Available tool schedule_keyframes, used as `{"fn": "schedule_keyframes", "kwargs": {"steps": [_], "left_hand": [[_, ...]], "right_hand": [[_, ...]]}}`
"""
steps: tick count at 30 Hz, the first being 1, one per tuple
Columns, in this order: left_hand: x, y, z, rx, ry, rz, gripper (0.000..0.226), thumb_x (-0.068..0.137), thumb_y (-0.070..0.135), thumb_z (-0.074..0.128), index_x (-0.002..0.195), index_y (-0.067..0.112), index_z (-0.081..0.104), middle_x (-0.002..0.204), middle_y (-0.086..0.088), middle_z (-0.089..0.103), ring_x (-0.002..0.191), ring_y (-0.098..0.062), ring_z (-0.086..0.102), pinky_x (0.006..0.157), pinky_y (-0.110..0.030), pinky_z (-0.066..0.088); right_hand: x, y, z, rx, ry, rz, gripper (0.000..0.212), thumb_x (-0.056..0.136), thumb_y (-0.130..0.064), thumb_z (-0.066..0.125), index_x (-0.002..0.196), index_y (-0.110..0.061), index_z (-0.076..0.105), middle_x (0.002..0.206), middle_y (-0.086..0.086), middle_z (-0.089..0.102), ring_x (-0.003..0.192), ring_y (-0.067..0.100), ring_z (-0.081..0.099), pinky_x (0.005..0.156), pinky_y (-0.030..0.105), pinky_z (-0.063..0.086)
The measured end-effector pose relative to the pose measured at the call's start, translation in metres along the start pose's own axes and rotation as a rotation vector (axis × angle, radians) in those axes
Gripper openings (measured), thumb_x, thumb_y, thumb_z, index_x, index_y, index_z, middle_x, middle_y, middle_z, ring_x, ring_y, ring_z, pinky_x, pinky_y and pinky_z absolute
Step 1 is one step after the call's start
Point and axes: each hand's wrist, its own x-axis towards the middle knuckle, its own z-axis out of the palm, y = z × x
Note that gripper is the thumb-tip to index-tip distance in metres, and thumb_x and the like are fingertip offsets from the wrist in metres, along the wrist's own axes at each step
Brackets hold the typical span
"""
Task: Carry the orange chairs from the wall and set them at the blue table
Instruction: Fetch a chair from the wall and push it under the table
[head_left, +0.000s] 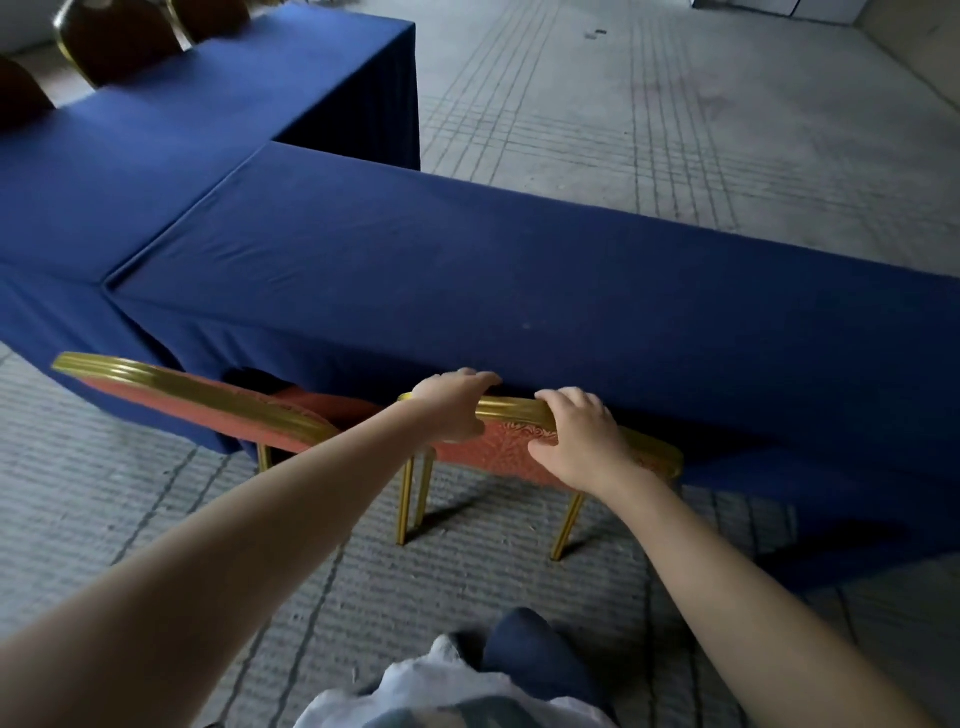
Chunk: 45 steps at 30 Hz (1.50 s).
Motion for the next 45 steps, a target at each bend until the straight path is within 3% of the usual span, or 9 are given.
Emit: {"fn": "schedule_keyframes", "kwargs": {"steps": [5,13,19,25,34,42,45], "left_hand": [[-0.034,-0.013,-0.012,-0.094,0.122,-0.065,0.067,0.088,0.031,0.063,0.147,0.027,0.033,0.149,0.001,0.038,0.125,-0.02,0.049,0.091,-0.035,0.05],[-0.117,-0.071,-0.027,-0.135,0.24,-0.227,0.053,0.089,0.036,0.059,0.14,0.028,0.046,0.142,0.001,0.047,0.126,-0.021,0.049,0.099,-0.036,0.045],[-0.178,-0.126,-0.03,-0.185,0.295,-0.301,0.059,0.088,0.033,0.058,0.144,0.026,0.04,0.147,0.0,0.041,0.13,-0.022,0.045,0.098,-0.032,0.041],[-0.204,-0.214,-0.045,-0.131,0.338,-0.24,0.077,0.085,0.03,0.066,0.15,0.021,0.026,0.153,-0.003,0.028,0.141,-0.023,0.027,0.111,-0.034,0.028],[-0.193,-0.351,-0.061,-0.023,0.142,-0.161,0.078,0.086,0.031,0.064,0.151,0.023,0.022,0.157,-0.001,0.023,0.147,-0.022,0.016,0.12,-0.043,0.01],[-0.159,-0.385,-0.063,-0.021,0.002,-0.098,0.063,0.084,0.023,0.061,0.143,0.027,0.038,0.141,0.0,0.047,0.13,-0.02,0.044,0.116,-0.043,0.022],[-0.155,-0.389,-0.073,-0.029,-0.039,-0.107,0.054,0.084,0.017,0.059,0.135,0.029,0.047,0.125,0.001,0.055,0.106,-0.022,0.058,0.087,-0.035,0.048]], "right_hand": [[-0.018,-0.023,-0.003,0.114,0.146,-0.057,0.061,0.09,-0.031,0.059,0.146,-0.023,0.035,0.149,-0.001,0.036,0.137,0.021,0.031,0.114,0.039,0.029],[-0.031,-0.108,0.004,0.147,0.104,-0.256,0.056,0.091,-0.029,0.057,0.144,-0.022,0.039,0.147,0.001,0.039,0.136,0.021,0.033,0.112,0.037,0.031],[-0.045,-0.187,0.017,0.156,0.059,-0.324,0.056,0.09,-0.029,0.058,0.143,-0.023,0.04,0.144,0.002,0.042,0.133,0.022,0.036,0.109,0.039,0.035],[-0.016,-0.276,0.034,0.206,0.057,-0.332,0.057,0.089,-0.031,0.057,0.143,-0.026,0.039,0.146,-0.002,0.041,0.135,0.019,0.034,0.108,0.042,0.037],[0.049,-0.392,0.081,0.25,-0.056,-0.129,0.066,0.086,-0.037,0.06,0.146,-0.024,0.036,0.147,0.001,0.04,0.132,0.022,0.037,0.104,0.045,0.041],[0.084,-0.411,0.097,0.136,-0.115,-0.054,0.057,0.085,-0.036,0.061,0.138,-0.023,0.043,0.132,0.003,0.05,0.122,0.025,0.046,0.099,0.044,0.044],[0.096,-0.412,0.099,0.103,-0.11,-0.076,0.044,0.084,-0.036,0.062,0.125,-0.024,0.053,0.118,0.001,0.056,0.113,0.025,0.049,0.092,0.042,0.047]]}}
